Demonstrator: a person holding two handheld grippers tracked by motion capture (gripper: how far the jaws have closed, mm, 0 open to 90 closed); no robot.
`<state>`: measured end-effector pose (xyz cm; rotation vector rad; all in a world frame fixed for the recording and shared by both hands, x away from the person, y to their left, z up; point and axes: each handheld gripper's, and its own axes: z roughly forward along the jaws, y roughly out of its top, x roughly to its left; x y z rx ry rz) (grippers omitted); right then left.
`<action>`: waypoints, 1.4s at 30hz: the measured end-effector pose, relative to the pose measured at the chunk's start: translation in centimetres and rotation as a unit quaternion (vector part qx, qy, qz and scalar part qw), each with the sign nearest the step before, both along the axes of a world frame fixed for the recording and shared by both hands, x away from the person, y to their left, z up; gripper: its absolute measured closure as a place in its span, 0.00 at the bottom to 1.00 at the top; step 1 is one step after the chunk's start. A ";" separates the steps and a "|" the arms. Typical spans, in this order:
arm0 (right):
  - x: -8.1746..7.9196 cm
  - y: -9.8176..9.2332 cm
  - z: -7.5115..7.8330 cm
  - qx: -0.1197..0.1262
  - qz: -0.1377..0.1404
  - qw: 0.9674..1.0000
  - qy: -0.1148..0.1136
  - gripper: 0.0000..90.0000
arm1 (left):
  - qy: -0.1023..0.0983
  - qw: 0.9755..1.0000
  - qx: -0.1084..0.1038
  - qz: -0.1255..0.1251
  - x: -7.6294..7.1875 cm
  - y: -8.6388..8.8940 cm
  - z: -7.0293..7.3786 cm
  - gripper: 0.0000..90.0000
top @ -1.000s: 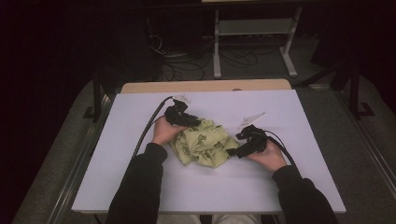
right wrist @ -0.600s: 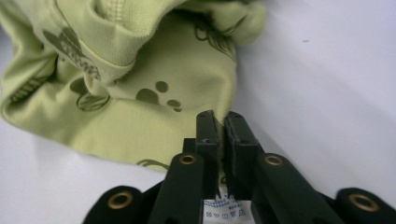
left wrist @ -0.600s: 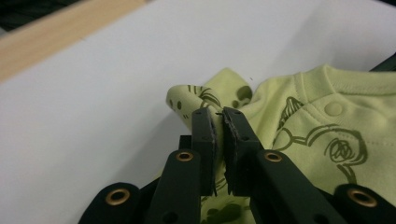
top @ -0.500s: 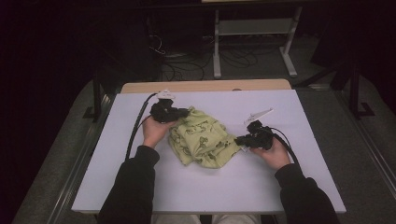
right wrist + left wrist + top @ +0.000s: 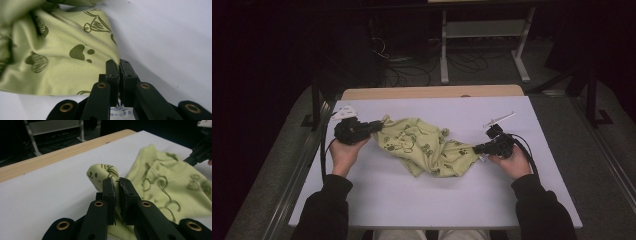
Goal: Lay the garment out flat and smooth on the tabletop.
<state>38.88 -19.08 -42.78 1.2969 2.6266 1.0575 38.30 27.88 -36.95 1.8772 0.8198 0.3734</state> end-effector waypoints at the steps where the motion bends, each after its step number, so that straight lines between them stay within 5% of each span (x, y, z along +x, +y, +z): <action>1: 0.0 0.0 0.0 0.000 0.000 1.000 0.000 0.95 | 0.000 1.000 0.000 0.000 0.0 0.0 0.0 0.92; 9: 0.0 0.1 -0.7 -0.022 -0.015 1.000 0.008 0.95 | 0.018 0.999 -0.046 0.003 -3.4 3.3 -2.6 0.94; 16: -0.4 0.2 -0.4 -0.020 -0.018 1.000 0.005 0.93 | 0.024 0.998 -0.053 0.002 -4.7 3.8 -3.4 0.95; 23: -1.4 0.2 0.4 -0.034 -0.035 0.998 -0.033 0.68 | 0.025 0.999 -0.048 -0.009 -6.0 3.7 -3.4 0.95; 27: -1.6 0.2 1.2 -0.007 -0.046 0.997 -0.058 0.62 | 0.027 0.998 -0.056 -0.011 -6.2 3.6 -3.4 0.95; 33: -1.5 2.5 2.7 0.040 -0.015 0.996 -0.084 0.53 | 0.037 0.998 -0.045 -0.016 -6.3 3.5 -3.8 0.95; 39: 0.9 5.7 3.0 0.113 -0.011 0.991 -0.066 0.50 | 0.051 0.998 -0.035 -0.020 -6.6 3.6 -4.3 0.95; 42: 4.0 8.6 2.3 0.135 -0.027 0.990 -0.011 0.47 | 0.053 0.998 -0.029 -0.027 -6.7 3.6 -4.3 0.95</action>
